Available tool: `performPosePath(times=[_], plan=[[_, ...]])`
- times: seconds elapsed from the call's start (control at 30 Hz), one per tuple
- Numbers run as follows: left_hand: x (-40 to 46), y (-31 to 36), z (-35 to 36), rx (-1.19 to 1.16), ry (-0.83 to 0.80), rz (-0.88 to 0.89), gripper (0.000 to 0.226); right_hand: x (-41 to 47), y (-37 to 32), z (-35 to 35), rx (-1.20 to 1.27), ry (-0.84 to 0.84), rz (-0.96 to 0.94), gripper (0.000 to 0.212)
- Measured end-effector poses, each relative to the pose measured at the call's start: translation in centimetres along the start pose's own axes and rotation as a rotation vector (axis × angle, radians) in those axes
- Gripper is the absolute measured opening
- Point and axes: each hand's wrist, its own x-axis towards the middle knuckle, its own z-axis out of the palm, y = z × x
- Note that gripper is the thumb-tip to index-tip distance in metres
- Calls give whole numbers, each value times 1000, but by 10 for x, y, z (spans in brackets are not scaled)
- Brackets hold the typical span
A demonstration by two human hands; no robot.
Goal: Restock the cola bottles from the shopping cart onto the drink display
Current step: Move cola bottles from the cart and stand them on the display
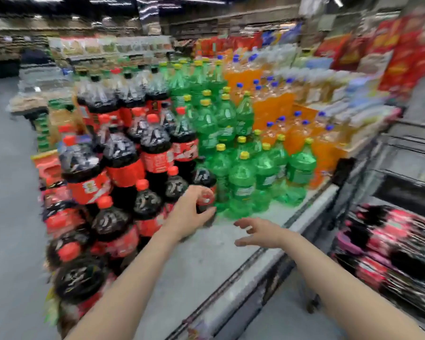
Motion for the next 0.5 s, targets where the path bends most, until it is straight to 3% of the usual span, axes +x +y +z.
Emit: performPosePath(times=[0.13,0.5], plan=[[33,47,99,-15,-128,60,32,-56,82,-46,27,117,117,61],[99,175,339,-199,-367,57,34,-188,285,-156,31,241,354,59]])
